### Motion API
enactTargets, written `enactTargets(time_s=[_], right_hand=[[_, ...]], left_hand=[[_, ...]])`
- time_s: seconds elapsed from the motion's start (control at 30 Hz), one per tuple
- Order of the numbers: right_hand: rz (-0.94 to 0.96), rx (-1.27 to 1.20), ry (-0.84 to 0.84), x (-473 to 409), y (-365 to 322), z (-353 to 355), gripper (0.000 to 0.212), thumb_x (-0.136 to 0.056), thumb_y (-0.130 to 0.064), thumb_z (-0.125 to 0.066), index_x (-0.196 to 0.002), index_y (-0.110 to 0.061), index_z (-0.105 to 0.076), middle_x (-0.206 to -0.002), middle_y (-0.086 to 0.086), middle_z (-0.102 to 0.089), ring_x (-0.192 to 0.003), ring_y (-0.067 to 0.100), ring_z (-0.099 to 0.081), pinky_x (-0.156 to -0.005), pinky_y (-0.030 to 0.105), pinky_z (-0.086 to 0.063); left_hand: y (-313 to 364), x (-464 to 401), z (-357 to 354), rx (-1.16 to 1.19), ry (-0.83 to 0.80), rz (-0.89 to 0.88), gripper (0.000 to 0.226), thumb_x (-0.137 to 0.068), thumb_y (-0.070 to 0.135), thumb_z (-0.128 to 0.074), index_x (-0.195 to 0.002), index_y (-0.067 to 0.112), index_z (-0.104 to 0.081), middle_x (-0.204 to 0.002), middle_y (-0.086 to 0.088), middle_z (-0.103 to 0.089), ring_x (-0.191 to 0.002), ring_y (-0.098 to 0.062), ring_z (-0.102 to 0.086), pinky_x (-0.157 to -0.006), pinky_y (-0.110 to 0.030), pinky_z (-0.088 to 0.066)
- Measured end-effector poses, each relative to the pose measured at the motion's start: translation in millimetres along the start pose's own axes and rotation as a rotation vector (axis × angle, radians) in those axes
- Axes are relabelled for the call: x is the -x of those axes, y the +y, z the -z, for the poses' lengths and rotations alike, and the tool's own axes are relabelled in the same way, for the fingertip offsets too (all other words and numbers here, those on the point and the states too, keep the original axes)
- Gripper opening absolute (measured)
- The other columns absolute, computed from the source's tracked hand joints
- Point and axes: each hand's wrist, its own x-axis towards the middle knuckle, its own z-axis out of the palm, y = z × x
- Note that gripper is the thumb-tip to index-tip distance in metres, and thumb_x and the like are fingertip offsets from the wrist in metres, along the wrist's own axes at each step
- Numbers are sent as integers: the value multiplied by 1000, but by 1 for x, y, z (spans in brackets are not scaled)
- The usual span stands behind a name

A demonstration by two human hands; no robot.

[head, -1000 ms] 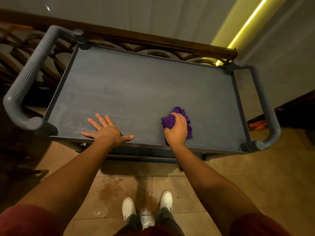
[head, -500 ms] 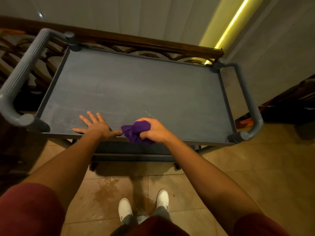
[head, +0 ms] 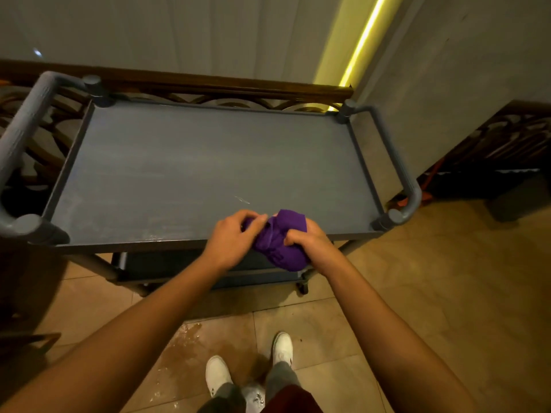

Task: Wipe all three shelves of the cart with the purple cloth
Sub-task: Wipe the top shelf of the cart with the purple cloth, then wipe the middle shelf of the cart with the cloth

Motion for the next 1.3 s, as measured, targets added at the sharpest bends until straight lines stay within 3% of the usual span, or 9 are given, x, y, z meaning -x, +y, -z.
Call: enactTargets(time_s=[0.2, 0.37, 0.53, 0.67, 0.93, 1.03, 1.13, 1.2, 1.3], right_hand=[[189, 348, 17, 44, 14, 21, 60, -55, -27, -70, -112, -41, -60, -98, -13, -68, -79, -2, -64, -66, 14, -50], [302, 476, 6, 55, 30, 35, 90, -67, -16, -88, -144, -30, -44, -138, -5, -55, -121, 10, -58, -95, 23, -54], [120, -17, 67, 58, 46, 63, 84, -74, -59, -78, -148, -42, -41, -144, -15, -49, -125, 0, -56, -91, 18, -53], [-54, -454, 276, 54, 90, 89, 62, -83, -43, -77, -137, -22, -57, -139, 5, -62, -128, 21, -60, -106, 39, -51], [-314, -949, -55, 43, 186, 102, 74, -86, -38, -80, -147, -9, -48, -147, 22, -54, -136, 39, -52, -114, 55, -40], [-328, -837, -39, 25, 209, 101, 79, -75, -23, -90, -143, -10, -52, -140, 21, -60, -129, 38, -59, -105, 51, -49], [-313, -738, 28, 0, 232, 97, 83, -63, -24, -96, -136, -13, -60, -130, 17, -68, -120, 33, -66, -92, 42, -57], [-289, -670, 57, -18, 244, 95, 78, -59, -29, -97, -129, -15, -66, -124, 15, -72, -115, 31, -69, -90, 39, -58], [-246, -554, 72, -51, 263, 89, 62, -63, -27, -92, -120, -16, -70, -116, 13, -75, -110, 29, -72, -91, 39, -59]], left_hand=[[16, 19, -44, 540, -449, 499, 70, -79, 75, -59, -122, 20, -66, -111, -14, -75, -97, -35, -74, -72, -43, -62], [21, 13, -72, 693, -277, 469, 65, -71, 38, -81, -127, 11, -61, -121, -14, -71, -107, -27, -71, -86, -45, -60], [20, 10, -103, 762, -208, 439, 50, -79, 10, -79, -126, 12, -61, -125, -14, -68, -113, -29, -68, -94, -45, -57], [9, 12, -129, 780, -200, 464, 51, -78, 2, -77, -125, 15, -63, -125, -12, -67, -116, -32, -66, -93, -49, -57], [-30, 12, -182, 678, -177, 493, 43, -80, -15, -53, -115, 9, -62, -109, -14, -64, -103, -29, -63, -88, -41, -55], [-51, 2, -190, 625, -154, 498, 35, -83, -6, -56, -116, 8, -60, -115, -17, -60, -110, -32, -60, -99, -46, -49], [-81, -17, -189, 447, -180, 437, 27, -90, 20, -69, -115, 14, -63, -117, -10, -65, -105, -22, -65, -82, -29, -56], [-100, -33, -187, 300, -212, 384, 43, -85, 43, -74, -120, 19, -62, -114, -1, -65, -99, -11, -66, -66, -14, -53], [-136, -67, -192, 143, -272, 267, 59, -76, 57, -75, -122, 22, -63, -112, 4, -70, -103, -16, -69, -79, -22, -57]])
